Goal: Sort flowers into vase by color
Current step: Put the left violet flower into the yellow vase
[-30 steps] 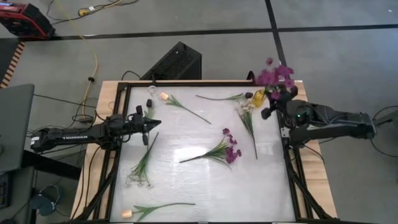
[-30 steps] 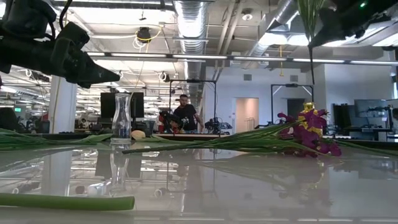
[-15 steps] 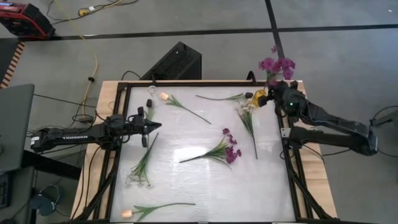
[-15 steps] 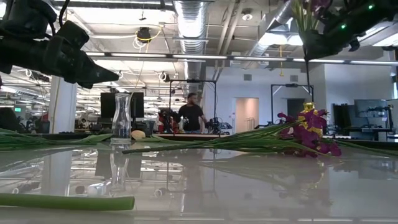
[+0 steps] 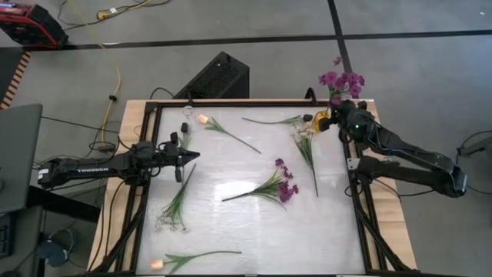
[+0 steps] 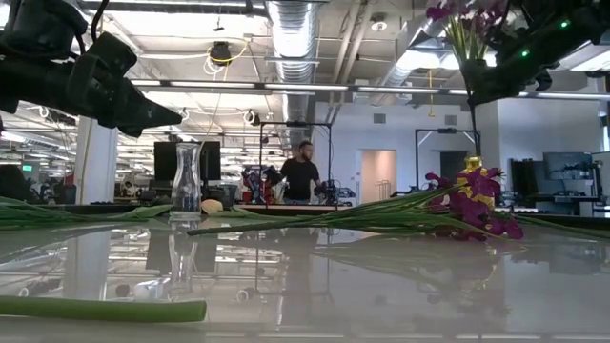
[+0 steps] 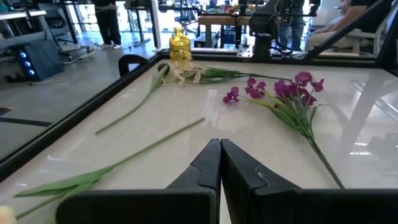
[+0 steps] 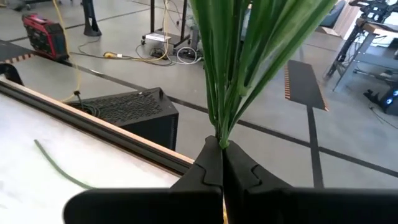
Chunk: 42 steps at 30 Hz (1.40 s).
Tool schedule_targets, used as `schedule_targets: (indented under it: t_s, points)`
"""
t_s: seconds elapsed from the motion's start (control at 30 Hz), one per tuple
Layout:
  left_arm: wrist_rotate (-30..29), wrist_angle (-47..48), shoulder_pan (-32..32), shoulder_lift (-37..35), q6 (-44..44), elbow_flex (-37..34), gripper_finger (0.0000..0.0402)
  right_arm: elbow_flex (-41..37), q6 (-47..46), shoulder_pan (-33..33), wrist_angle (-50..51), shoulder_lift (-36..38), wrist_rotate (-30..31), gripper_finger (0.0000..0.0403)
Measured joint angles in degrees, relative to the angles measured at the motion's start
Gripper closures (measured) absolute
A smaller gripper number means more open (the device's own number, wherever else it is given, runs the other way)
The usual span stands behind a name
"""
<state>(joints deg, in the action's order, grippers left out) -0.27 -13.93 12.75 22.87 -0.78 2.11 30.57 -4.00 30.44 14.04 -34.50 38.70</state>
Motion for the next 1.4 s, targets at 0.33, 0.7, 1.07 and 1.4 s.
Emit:
schedule_targets:
  t_s: [0.33,0.7,1.07,1.4]
  points:
    - [-0.04,0.78,0.00,0.00,0.10,0.00,0.0401,0.00,-1.47,0.90,-0.04,-0.13,-0.09,0.0386]
    - [1.04,0.87,0.00,0.00,0.20,-0.02,0.0401,0.00,-2.64,1.25,-1.25,-6.42,0.02,0.0385]
    - [2.99,2.04,0.00,0.00,1.49,-0.02,0.0401,0.07,-6.53,2.31,4.70,-7.37,0.05,0.0318]
    - [3.12,2.05,-0.02,0.00,1.51,-0.02,0.0401,4.24,-11.43,2.30,16.62,-7.50,-5.84,0.0177]
